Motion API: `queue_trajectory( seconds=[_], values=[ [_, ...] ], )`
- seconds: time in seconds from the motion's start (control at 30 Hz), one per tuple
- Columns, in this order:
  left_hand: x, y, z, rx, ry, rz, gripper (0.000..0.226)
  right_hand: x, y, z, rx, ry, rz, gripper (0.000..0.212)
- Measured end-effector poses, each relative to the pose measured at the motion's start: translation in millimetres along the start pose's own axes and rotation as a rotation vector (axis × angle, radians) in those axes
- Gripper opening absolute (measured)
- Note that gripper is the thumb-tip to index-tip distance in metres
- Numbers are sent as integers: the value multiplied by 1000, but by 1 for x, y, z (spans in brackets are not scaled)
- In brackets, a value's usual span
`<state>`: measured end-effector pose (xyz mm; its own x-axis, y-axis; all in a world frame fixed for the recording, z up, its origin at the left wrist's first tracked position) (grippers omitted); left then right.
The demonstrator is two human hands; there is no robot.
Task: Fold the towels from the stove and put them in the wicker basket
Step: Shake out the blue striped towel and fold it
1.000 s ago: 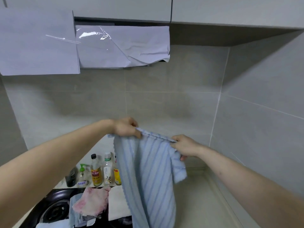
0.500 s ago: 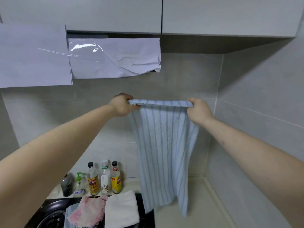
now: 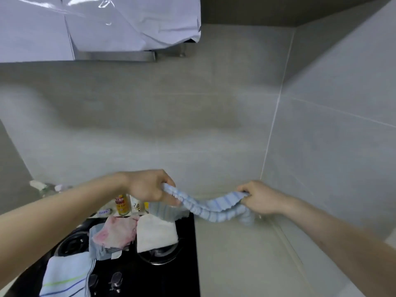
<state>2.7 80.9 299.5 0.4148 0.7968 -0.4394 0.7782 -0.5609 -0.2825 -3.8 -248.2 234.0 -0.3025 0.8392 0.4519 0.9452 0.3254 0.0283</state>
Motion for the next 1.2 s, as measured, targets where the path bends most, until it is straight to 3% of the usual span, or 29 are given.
queue_trajectory(
  seconds=[0.17,0.23,0.53,0.63,0.73,0.8,0.9,0.97,1.07,1.2],
  values=[
    [33,-18,90,284,88,-257,61,-23,-36,90,349,26,54,28],
    [50,-21,123,343,62,-288,57,-26,-47,116,398,53,82,34],
    [84,-42,217,497,-128,-437,82,-27,-74,183,623,40,146,44],
    [86,-45,240,548,-132,-434,90,-26,-80,198,718,23,184,44],
    [83,-38,259,508,-184,-399,66,-36,-91,204,770,-30,249,42],
    [79,-28,269,482,-196,-366,61,-48,-102,202,776,-67,295,43],
    [63,-14,286,528,-201,-332,82,-65,-125,198,797,-83,384,41],
    [50,-6,300,587,-189,-310,86,-70,-144,198,848,-84,455,37],
    [38,0,331,757,-168,-267,71,-73,-174,203,990,-96,510,20],
    [33,-6,364,857,-118,-230,82,-73,-206,210,1068,-77,561,29]
  ],
)
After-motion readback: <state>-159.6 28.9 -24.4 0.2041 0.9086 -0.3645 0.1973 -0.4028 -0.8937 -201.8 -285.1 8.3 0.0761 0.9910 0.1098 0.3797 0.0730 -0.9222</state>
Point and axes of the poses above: each hand's wrist, its own y-axis towards the middle knuckle, its own z-axis out of the palm, x = y × z, the point moved 1 cm from there along y, towards the middle knuckle, and after that the axes turned 1 degree about -x, right-handed, at the moved point
